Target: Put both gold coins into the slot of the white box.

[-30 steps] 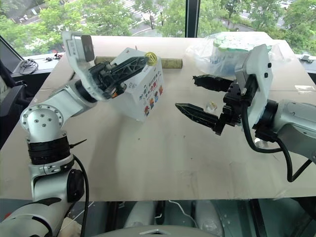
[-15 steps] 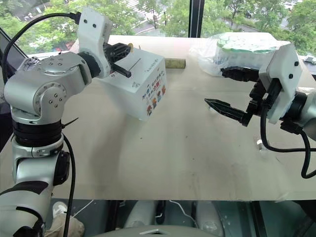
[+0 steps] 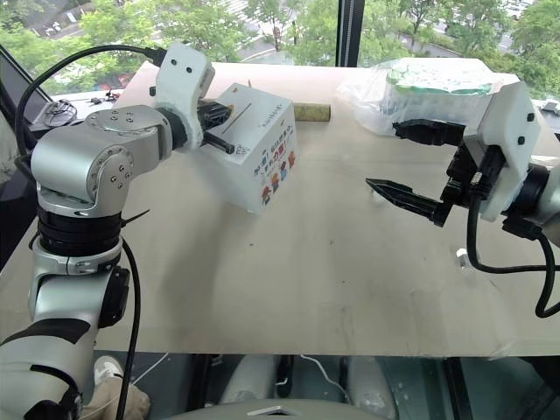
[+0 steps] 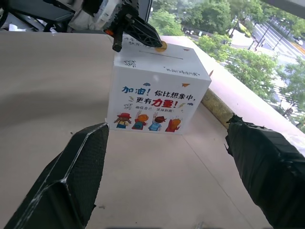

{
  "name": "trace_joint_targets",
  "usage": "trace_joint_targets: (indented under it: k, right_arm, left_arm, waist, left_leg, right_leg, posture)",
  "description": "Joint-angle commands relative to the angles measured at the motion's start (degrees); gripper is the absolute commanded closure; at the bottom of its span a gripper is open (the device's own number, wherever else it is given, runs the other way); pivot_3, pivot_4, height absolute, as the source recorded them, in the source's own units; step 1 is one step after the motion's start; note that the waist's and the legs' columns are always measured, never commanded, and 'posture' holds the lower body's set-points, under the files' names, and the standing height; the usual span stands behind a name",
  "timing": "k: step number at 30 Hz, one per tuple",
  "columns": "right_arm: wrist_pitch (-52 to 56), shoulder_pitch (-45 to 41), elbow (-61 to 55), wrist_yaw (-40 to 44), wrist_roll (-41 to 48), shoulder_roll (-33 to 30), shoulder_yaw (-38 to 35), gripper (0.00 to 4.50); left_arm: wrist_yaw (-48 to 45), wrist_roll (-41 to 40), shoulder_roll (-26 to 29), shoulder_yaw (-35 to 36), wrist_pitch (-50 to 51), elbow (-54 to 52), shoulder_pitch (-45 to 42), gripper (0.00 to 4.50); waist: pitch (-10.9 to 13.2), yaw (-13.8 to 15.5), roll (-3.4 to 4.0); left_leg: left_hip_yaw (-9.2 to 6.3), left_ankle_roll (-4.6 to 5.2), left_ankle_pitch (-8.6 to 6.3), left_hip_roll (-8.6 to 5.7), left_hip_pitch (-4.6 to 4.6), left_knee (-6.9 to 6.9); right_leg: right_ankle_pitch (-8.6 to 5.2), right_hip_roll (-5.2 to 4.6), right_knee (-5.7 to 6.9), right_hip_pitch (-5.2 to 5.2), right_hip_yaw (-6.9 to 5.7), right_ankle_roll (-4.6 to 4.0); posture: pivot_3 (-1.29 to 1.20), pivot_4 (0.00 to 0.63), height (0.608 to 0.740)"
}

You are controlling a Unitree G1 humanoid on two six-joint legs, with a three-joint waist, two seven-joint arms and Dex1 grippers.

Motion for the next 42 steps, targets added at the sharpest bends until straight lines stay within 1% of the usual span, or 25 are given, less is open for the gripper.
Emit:
trace_joint_targets:
  k: [1,7,15,18,19,20,22,24,25,27,28,30,32,34,35,36,39,40,41,42]
  right_arm:
    - [-0.65,-0.20,-1.21,0.70,1.69,0.26,-3.27,0.25]
    - [-0.37,0.59,-1.35,1.46,1.54,-0.03,-3.77,0.25]
    - [-0.61,1.34,-1.74,1.43,0.94,-0.08,-3.60,0.25]
    - [-0.55,1.50,-1.79,1.24,0.90,-0.05,-3.63,0.18]
    - [-0.47,1.53,-1.80,1.13,0.91,-0.03,-3.64,0.18]
    - [-0.42,1.55,-1.81,1.06,0.93,-0.03,-3.65,0.18]
    - [0.26,1.65,-2.06,0.01,0.28,-0.15,-2.75,0.18]
    - [1.70,1.33,-2.22,-2.01,0.65,0.25,-1.60,0.18]
    - [3.91,0.57,-1.47,-4.70,0.99,0.63,-0.14,0.18]
    - [7.85,-0.95,1.15,-11.03,-2.54,2.54,5.06,0.18]
    - [8.54,-1.45,2.14,-13.43,-4.53,3.97,7.23,0.18]
    - [9.44,-2.45,3.85,-16.05,-6.66,7.01,10.14,0.18]
    - [10.04,-4.69,9.01,-18.54,-12.81,9.81,15.88,0.18]
    - [9.55,-6.49,12.92,-19.75,-17.13,12.21,19.20,0.18]
    - [9.39,-7.79,16.32,-20.62,-18.42,14.74,20.15,0.18]
    - [8.98,-8.76,19.34,-20.91,-19.81,16.70,21.07,0.18]
    - [6.84,-10.58,25.54,-20.16,-24.24,20.22,22.83,0.18]
    - [5.48,-11.38,28.47,-20.19,-26.09,21.67,23.45,0.71]
    - [4.47,-11.91,30.66,-20.18,-27.58,22.74,23.86,1.05]
    - [3.44,-12.29,32.66,-20.10,-29.03,23.78,24.48,1.55]
  left_arm:
    - [-0.43,0.08,-1.20,1.66,2.51,-2.09,-0.02,4.50]
    - [0.42,0.39,-4.40,4.17,6.77,-2.45,-0.43,4.50]
    - [0.53,2.69,-4.44,4.24,6.91,-1.96,-0.10,4.50]
    - [0.41,3.11,-4.47,4.41,6.28,-2.71,0.05,3.65]
    - [0.32,3.20,-4.51,4.57,6.04,-3.11,0.09,3.07]
    - [0.26,3.27,-4.55,4.69,5.87,-3.36,0.12,2.72]
    - [-1.86,1.42,-4.86,6.06,4.78,-5.09,0.19,1.74]
    - [-4.85,-0.68,-4.86,7.27,2.52,-7.23,0.84,1.74]
    - [-8.62,-2.10,-3.66,6.91,-0.87,-9.35,2.14,1.74]
    - [-19.37,-9.99,-4.88,11.25,-8.43,-13.32,7.52,1.74]
    - [-22.88,-11.76,-5.27,12.76,-12.74,-14.60,10.48,1.74]
    - [-27.49,-16.40,-4.51,14.58,-13.24,-16.21,14.57,1.74]
    - [-33.70,-19.69,-1.96,14.14,-15.00,-18.64,19.61,1.74]
    - [-37.39,-22.85,-0.19,13.98,-15.15,-19.28,22.17,1.74]
    - [-38.90,-24.02,0.48,14.20,-15.60,-19.15,23.29,1.74]
    - [-40.38,-24.84,1.29,14.12,-16.01,-19.11,24.26,1.74]
    - [-42.79,-23.29,3.56,12.53,-19.58,-19.41,26.52,1.74]
    - [-43.04,-23.09,4.05,12.24,-20.32,-19.56,27.18,1.71]
    - [-42.89,-23.24,4.27,12.07,-20.62,-19.67,27.53,1.71]
    - [-42.64,-23.34,4.41,12.00,-20.88,-19.75,27.72,1.71]
  waist:
    - [0.00,0.00,0.00]
    - [0.00,0.01,0.00]
    - [0.00,-0.02,0.00]
    - [0.00,-0.02,0.00]
    - [0.00,-0.02,0.00]
    - [0.00,-0.02,0.00]
    - [0.00,-0.03,0.00]
    - [0.00,-0.02,0.00]
    - [0.00,-0.03,0.00]
    - [-0.01,-0.32,0.00]
    - [-0.02,-0.57,0.01]
    - [-0.02,-0.94,0.01]
    - [-0.01,-1.32,0.03]
    - [-0.01,-1.46,0.03]
    - [-0.01,-1.46,0.03]
    - [-0.01,-1.46,0.02]
    - [-0.01,-1.41,0.03]
    - [-0.01,-1.19,0.03]
    - [-0.01,-1.12,0.02]
    - [-0.01,-1.15,0.02]
  left_leg:
    - [0.00,0.00,0.00,0.00,0.01,0.02]
    - [0.00,0.00,0.00,-0.01,0.01,0.09]
    - [-0.01,0.00,0.00,-0.01,0.02,0.11]
    - [-0.02,0.00,0.00,-0.01,0.04,0.14]
    - [-0.01,0.00,0.00,-0.01,0.04,0.16]
    - [-0.01,0.00,0.00,-0.01,0.04,0.16]
    - [-0.01,0.00,0.00,-0.01,0.04,0.18]
    - [-0.01,0.00,0.00,-0.01,0.03,0.19]
    - [-0.01,0.00,0.00,0.00,0.02,0.19]
    - [0.03,0.00,0.00,0.01,0.07,0.19]
    - [0.03,-0.01,0.00,0.02,0.08,0.19]
    - [0.07,-0.02,0.01,0.01,0.13,0.19]
    - [0.05,-0.02,0.01,0.00,0.11,0.24]
    - [0.05,-0.02,0.01,0.00,0.12,0.27]
    - [0.05,-0.02,0.01,-0.01,0.13,0.29]
    - [0.06,-0.01,0.01,-0.02,0.11,0.34]
    - [0.06,0.00,0.00,-0.03,0.13,0.43]
    - [0.05,0.00,0.00,-0.03,0.12,0.43]
    - [0.03,0.00,0.00,-0.03,0.10,0.44]
    - [0.02,0.01,0.00,-0.03,0.10,0.45]
  right_leg:
    - [0.00,0.00,0.03,0.00,0.00,0.00]
    - [0.00,-0.01,0.07,0.03,0.00,0.00]
    - [0.00,-0.01,0.16,0.01,0.01,0.00]
    - [0.00,-0.01,0.21,0.01,0.01,0.00]
    - [0.00,-0.01,0.23,0.01,0.01,0.00]
    - [0.00,-0.01,0.24,0.01,0.01,0.00]
    - [0.00,-0.01,0.25,0.01,0.01,0.00]
    - [0.00,-0.03,0.26,0.01,0.00,0.00]
    - [0.00,-0.03,0.26,0.01,0.00,0.00]
    - [0.00,-0.18,0.26,0.01,0.05,0.00]
    - [0.00,-0.28,0.29,0.01,0.05,-0.01]
    - [-0.01,-0.36,0.32,0.00,0.04,-0.02]
    - [-0.01,-0.35,0.44,-0.04,0.02,-0.02]
    - [-0.01,-0.30,0.49,-0.05,0.05,-0.02]
    - [-0.01,-0.27,0.50,-0.06,0.05,-0.02]
    - [-0.01,-0.18,0.55,-0.06,0.06,-0.02]
    - [-0.01,0.00,0.64,-0.04,0.11,-0.02]
    - [-0.01,0.01,0.65,-0.05,0.09,-0.02]
    - [-0.01,0.01,0.66,-0.05,0.07,-0.02]
    - [-0.01,0.02,0.65,-0.05,0.08,-0.02]
  posture:
    - [0.00,0.150,0.740]
    - [0.00,0.150,0.740]
    - [0.00,0.150,0.740]
    - [0.00,0.150,0.740]
    - [0.00,0.150,0.740]
    - [0.00,0.150,0.740]
    - [0.00,0.150,0.740]
    - [0.00,0.150,0.740]
    - [0.00,0.150,0.740]
    - [0.00,0.150,0.740]
    - [0.00,0.150,0.740]
    - [0.00,0.150,0.740]
    - [0.00,0.150,0.740]
    - [0.00,0.150,0.740]
    - [0.00,0.150,0.740]
    - [0.00,0.150,0.740]
    - [0.00,0.150,0.740]
    - [0.00,0.150,0.740]
    - [0.00,0.150,0.740]
    - [0.00,0.150,0.740]
